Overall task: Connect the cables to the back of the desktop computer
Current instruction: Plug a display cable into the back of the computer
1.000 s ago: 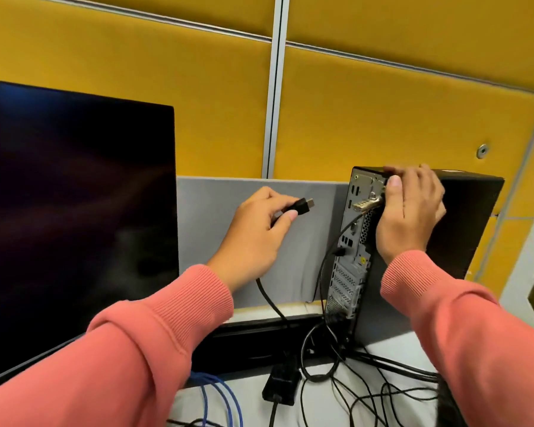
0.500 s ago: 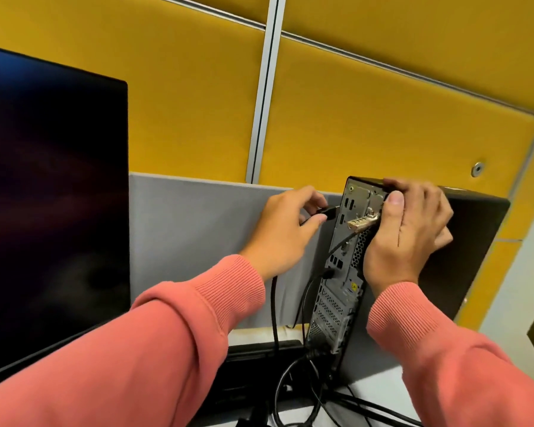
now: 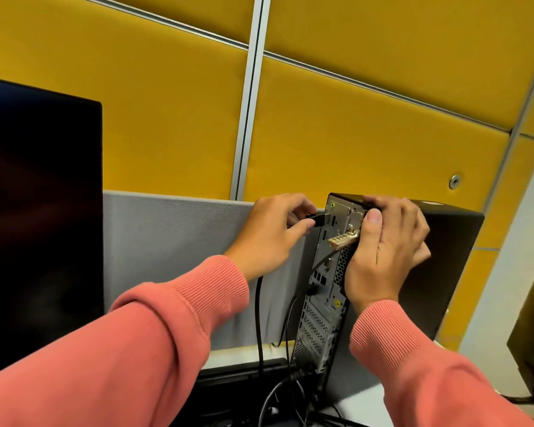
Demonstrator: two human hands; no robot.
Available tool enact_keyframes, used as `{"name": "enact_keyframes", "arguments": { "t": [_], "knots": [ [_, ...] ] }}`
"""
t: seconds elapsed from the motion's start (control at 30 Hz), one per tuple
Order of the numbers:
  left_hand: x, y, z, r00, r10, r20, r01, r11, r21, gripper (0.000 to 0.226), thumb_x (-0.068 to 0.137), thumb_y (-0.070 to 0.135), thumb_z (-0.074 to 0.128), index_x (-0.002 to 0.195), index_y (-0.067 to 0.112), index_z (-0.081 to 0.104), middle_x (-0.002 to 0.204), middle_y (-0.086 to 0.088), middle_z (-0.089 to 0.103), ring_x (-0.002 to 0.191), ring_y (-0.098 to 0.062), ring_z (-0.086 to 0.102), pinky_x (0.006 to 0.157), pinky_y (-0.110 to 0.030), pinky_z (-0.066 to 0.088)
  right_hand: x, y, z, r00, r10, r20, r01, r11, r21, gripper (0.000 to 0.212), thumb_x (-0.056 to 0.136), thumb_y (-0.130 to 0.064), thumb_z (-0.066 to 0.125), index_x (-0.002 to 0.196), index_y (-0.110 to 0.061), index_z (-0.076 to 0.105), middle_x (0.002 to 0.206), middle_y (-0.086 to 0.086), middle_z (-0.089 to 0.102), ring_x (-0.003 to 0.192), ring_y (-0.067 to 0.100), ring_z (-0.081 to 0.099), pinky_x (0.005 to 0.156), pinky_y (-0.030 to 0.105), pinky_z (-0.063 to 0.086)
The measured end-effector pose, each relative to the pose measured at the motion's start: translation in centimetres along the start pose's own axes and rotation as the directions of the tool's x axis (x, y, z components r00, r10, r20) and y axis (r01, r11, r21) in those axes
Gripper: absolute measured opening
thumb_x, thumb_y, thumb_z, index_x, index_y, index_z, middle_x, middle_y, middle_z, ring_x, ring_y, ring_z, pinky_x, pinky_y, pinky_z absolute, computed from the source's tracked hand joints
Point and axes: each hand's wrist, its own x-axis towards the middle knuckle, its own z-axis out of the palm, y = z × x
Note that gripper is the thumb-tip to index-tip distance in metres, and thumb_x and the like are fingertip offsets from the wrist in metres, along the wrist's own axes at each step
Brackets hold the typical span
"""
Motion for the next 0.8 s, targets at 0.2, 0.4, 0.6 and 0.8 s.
{"name": "enact_keyframes", "arguments": {
  "t": [0.2,0.4,0.6,0.8],
  "knots": [
    [0.4,0.0,-0.2,0.999,0.041,0.011,-0.041,0.998,0.048,0.016,0.093,0.011,0.074,0.109,0.014,0.076,0.09,0.002,0.074,0.076,-0.008,0.07,0.072,-0.022,0.057,0.0,0.0,-0.1,1.0,-0.006,-0.001,0.006,1.0,0.0,0.028,0.103,-0.03,0.034,0.116,-0.027,0.059,0.128,-0.01,0.049,0.137,0.016,0.034,0.105,0.052,0.027],
    [0.8,0.4,-0.4,0.996,0.078,0.038,-0.081,0.991,0.107,0.017,0.094,0.013,0.073,0.11,0.016,0.078,0.095,0.003,0.071,0.078,-0.006,0.064,0.067,-0.01,0.047,0.0,-0.1,-0.1,1.0,0.001,0.002,-0.001,1.0,0.001,0.03,0.103,-0.031,0.034,0.117,-0.028,0.06,0.128,-0.011,0.049,0.138,0.015,0.034,0.105,0.051,0.027],
    [1.1,0.6,-0.6,0.997,0.069,0.027,-0.072,0.992,0.104,0.02,0.093,0.014,0.074,0.112,0.017,0.08,0.099,0.001,0.07,0.085,-0.009,0.066,0.077,-0.023,0.056,0.0,-0.1,0.0,1.0,0.004,-0.004,-0.004,1.0,0.007,0.031,0.103,-0.032,0.033,0.116,-0.029,0.06,0.127,-0.014,0.05,0.138,0.014,0.035,0.105,0.052,0.027],
    [0.7,0.8,-0.9,0.998,0.007,0.066,-0.01,0.999,0.045,0.031,0.093,0.004,0.072,0.12,0.019,0.077,0.097,0.01,0.059,0.082,0.004,0.054,0.073,-0.002,0.043,0.0,-0.1,0.1,1.0,0.004,0.0,-0.004,1.0,0.008,0.03,0.103,-0.031,0.033,0.116,-0.028,0.06,0.127,-0.013,0.05,0.138,0.014,0.035,0.105,0.052,0.027]
  ]
}}
